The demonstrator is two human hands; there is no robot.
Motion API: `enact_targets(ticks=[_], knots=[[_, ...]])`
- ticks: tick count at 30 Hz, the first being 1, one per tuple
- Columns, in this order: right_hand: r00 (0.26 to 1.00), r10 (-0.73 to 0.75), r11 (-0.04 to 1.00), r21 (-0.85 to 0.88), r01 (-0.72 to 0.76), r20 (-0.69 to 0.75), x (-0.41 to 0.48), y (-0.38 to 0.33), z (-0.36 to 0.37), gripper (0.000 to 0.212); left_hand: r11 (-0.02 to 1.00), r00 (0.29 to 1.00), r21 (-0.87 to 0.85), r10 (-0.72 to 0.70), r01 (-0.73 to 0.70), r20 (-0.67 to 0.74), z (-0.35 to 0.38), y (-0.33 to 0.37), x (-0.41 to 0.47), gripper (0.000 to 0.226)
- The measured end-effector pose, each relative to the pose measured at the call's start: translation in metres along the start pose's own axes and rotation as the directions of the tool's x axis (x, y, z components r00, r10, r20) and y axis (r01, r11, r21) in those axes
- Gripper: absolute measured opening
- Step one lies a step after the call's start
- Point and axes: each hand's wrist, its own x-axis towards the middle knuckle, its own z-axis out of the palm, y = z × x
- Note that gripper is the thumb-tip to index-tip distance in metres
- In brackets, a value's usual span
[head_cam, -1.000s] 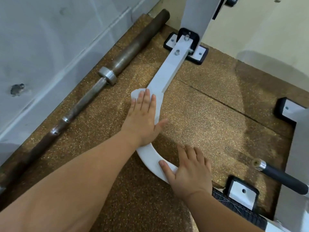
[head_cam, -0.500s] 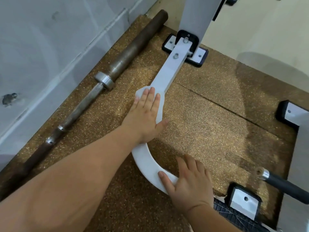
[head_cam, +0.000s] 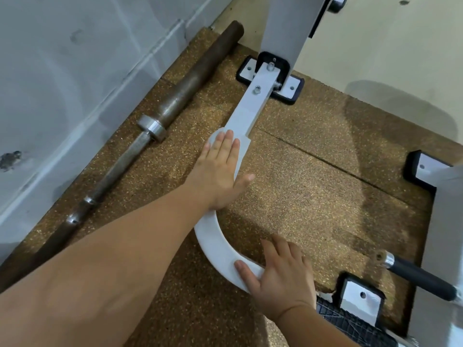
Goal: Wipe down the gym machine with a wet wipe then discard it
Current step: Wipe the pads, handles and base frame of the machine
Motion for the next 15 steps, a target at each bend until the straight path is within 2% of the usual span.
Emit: enact_targets(ticks=[4,7,9,11,13,15], knots=[[0.998,0.008,1.000,0.017,-0.009,0.059,-0.001,-0.002,-0.007,0.099,0.997,0.997,0.014,-0.072,0.072,-0.018,0.016,0.008,-0.025,0.094],[0.986,-0.002,0.991,0.129,-0.020,0.169,0.001,0.002,-0.011,0.101,0.996,0.994,0.005,-0.089,0.089,-0.060,0.021,0.012,-0.032,0.096],[0.993,0.029,0.964,0.259,-0.059,0.119,0.021,0.008,-0.020,0.096,0.995,0.992,0.013,-0.094,0.095,-0.086,0.021,0.011,-0.032,0.097],[0.990,0.142,0.930,0.341,-0.138,0.013,0.059,0.013,-0.038,0.096,0.996,0.992,0.007,-0.087,0.088,-0.089,0.020,0.012,-0.031,0.099],[0.974,0.218,0.935,0.275,-0.226,0.057,0.105,0.017,-0.062,0.112,0.997,0.993,0.008,-0.081,0.082,-0.082,0.020,0.013,-0.032,0.102],[0.954,0.233,0.954,0.149,-0.262,0.187,0.146,0.022,-0.081,0.143,0.997,0.994,0.018,-0.076,0.078,-0.081,0.018,0.011,-0.029,0.103]])
